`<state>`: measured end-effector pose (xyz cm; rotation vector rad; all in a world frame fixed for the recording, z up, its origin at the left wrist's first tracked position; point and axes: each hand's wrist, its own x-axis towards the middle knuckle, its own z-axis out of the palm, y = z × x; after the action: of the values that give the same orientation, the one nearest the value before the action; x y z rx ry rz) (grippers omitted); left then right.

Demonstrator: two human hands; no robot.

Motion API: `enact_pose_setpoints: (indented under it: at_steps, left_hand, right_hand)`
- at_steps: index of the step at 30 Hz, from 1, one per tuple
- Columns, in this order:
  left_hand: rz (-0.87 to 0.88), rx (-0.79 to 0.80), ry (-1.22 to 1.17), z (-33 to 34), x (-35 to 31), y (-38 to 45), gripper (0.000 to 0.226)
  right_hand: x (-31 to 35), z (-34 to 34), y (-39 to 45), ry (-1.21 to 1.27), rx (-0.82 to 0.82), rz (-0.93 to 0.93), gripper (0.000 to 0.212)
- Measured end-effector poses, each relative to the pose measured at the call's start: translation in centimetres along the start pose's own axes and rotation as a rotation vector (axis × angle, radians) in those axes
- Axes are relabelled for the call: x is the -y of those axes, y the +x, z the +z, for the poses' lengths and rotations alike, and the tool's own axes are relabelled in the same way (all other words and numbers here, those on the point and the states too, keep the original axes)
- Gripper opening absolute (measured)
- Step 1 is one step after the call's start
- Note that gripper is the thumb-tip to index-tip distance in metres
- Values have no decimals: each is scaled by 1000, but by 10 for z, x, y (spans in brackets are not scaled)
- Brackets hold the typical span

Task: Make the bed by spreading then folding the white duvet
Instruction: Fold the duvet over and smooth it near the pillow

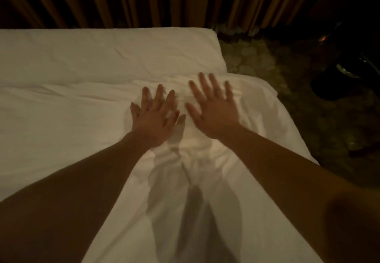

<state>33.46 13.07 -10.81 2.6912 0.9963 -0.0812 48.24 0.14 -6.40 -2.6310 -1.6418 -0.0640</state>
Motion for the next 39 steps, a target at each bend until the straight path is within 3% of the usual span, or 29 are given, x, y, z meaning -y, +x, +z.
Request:
enact_pose_setpoints:
  at_steps: [2, 4, 8, 14, 18, 22, 26, 29, 32, 36, 39]
  left_hand:
    - [-7, 27, 39, 5, -2, 0, 67]
    - [-46, 21, 41, 14, 6, -6, 64]
    - [-102, 12, 91, 31, 22, -20, 64]
    - [-210, 37, 46, 38, 24, -44, 66]
    - [-226, 57, -73, 31, 6, -80, 67]
    - [-152, 3, -102, 5, 4, -135, 70]
    - [-150, -73, -116, -8, 3, -190, 66]
    - [-168, -58, -110, 7, -4, -227, 64]
    - [-184, 20, -66, 38, -11, -260, 65]
    - [-198, 18, 29, 64, -15, -272, 70]
    - [-198, 25, 100, 66, -6, -272, 73]
  right_hand:
    - [19, 12, 7, -21, 73, -94, 67]
    - [3, 33, 4, -14, 171, -36, 70]
    - [-86, 58, -29, -78, 198, 183, 81]
    - [-177, 34, -100, -65, 431, 691, 102]
    - [-154, 7, -131, -61, 238, 559, 85]
    - [-60, -27, -137, 49, 61, 265, 75]
    - [54, -44, -178, 206, 87, 38, 77]
    - [104, -27, -217, 226, 180, -64, 68]
    - [84, 7, -255, 135, 253, -57, 68]
    - [8, 43, -300, -8, 146, 39, 70]
    - [-37, 57, -321, -46, 192, 140, 71]
